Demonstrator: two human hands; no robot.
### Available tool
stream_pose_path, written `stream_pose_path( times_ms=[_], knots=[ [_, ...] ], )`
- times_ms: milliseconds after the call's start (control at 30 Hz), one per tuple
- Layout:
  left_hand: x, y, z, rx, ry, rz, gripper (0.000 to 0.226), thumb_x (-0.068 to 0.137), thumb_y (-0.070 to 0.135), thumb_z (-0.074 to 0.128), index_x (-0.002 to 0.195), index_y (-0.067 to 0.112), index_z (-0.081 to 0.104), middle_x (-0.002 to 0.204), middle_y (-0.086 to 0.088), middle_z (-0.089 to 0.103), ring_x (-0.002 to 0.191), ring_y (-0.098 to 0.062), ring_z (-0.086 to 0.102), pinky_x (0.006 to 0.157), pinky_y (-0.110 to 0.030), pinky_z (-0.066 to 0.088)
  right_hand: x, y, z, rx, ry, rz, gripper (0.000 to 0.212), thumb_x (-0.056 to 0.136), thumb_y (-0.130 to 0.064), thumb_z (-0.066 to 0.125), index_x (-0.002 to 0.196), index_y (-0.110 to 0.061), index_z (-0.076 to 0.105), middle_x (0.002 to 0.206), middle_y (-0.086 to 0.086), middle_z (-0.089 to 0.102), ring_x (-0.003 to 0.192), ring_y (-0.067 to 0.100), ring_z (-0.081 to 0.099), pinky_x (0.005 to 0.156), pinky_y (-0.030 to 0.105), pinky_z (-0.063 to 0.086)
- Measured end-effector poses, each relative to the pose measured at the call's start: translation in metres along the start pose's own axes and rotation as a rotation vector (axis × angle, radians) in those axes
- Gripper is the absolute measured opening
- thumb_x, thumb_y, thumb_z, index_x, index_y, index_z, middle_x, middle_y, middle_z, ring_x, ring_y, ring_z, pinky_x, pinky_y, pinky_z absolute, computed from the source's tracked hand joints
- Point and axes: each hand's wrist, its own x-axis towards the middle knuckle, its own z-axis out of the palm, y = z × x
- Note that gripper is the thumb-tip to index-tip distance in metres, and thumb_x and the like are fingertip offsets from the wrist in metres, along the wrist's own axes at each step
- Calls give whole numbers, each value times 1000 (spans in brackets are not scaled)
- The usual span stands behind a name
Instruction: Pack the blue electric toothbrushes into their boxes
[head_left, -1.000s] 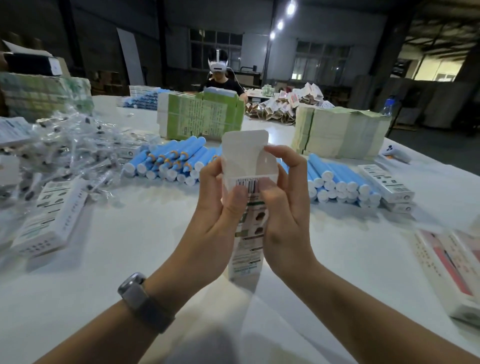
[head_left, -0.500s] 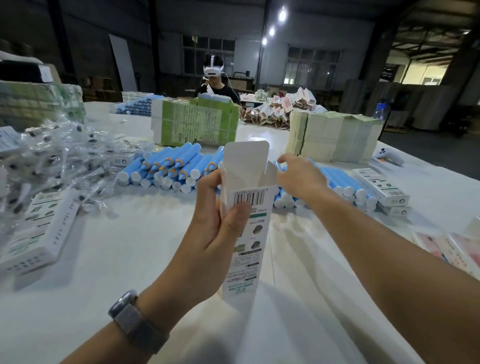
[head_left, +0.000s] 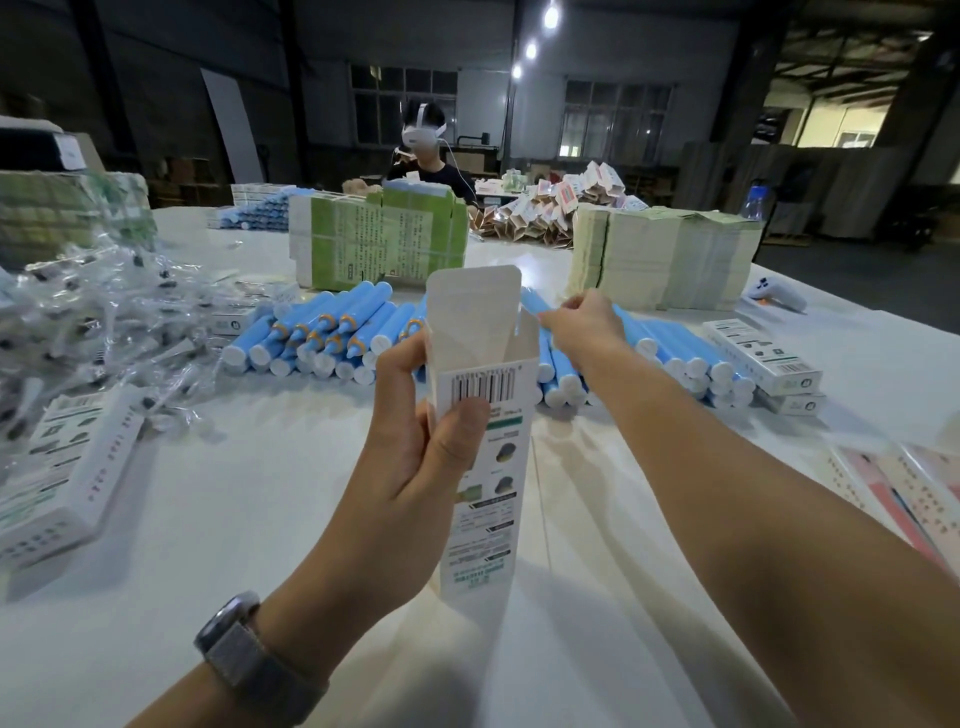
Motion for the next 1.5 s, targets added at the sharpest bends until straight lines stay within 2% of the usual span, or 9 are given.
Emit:
stream_pose_path(
  times_ms=[133,267,333,467,600,767,967,1167,1500],
  knots=[
    [1,0,-1,-19,1,-13,22,92,44,47,113,51,45,107,16,70,93,-7,69,78,-25,57,-42,-27,-22,806,-186,-38,42,95,-23,65,127,-18,39,103,14,67,63,15,64,54,27,53],
    [1,-1,-1,-28,-22,-14,28,95,41,45,122,40,38,108,19,70,94,-3,69,77,-20,55,-97,-48,-51,925,-386,-308,31,93,-16,60,121,-15,48,98,9,72,86,29,74,72,36,59],
    [2,-1,-1,-26,-27,-13,29,96,41,45,123,41,37,107,19,70,93,-3,69,76,-19,55,-120,-55,-67,958,-398,-408,26,85,-18,60,111,-15,56,91,3,71,86,24,72,72,34,57],
    [2,-1,-1,-21,-31,-9,25,97,41,45,119,51,41,103,18,69,89,-2,68,77,-21,56,-154,-67,-76,853,-403,-595,17,83,-26,60,98,-23,67,78,-9,65,79,12,61,72,34,46],
    [3,-1,-2,-27,-27,8,27,97,39,46,118,57,43,105,18,70,92,-4,69,77,-19,54,-167,-67,-65,456,-285,-813,22,84,-26,64,105,-22,59,80,-18,62,73,0,58,64,17,44],
    [4,0,-3,-26,-26,26,28,96,39,48,116,60,44,105,15,70,91,-4,68,76,-18,54,-159,-62,-62,199,-223,-791,20,75,-28,62,95,-33,60,82,-19,62,70,-1,54,63,14,45],
    [4,-1,-3,-15,-23,40,31,96,37,48,116,60,45,107,14,70,96,-6,69,81,-20,54,-157,-54,-58,174,-300,-887,89,74,-13,61,144,-50,21,92,-8,55,81,11,59,71,23,55],
    [6,0,-4,-6,-12,48,32,98,35,45,121,57,43,110,18,68,94,-4,68,80,-19,53,-159,-49,-47,169,-204,-858,41,73,-23,60,105,-41,43,96,-18,53,72,2,53,61,26,48],
    [4,2,-3,49,-34,25,28,96,40,46,120,54,38,111,20,66,102,-9,67,82,-20,53,-164,-46,-40,205,-1,-910,23,86,-33,64,86,-31,41,91,-17,55,76,0,54,60,12,44]
  ],
)
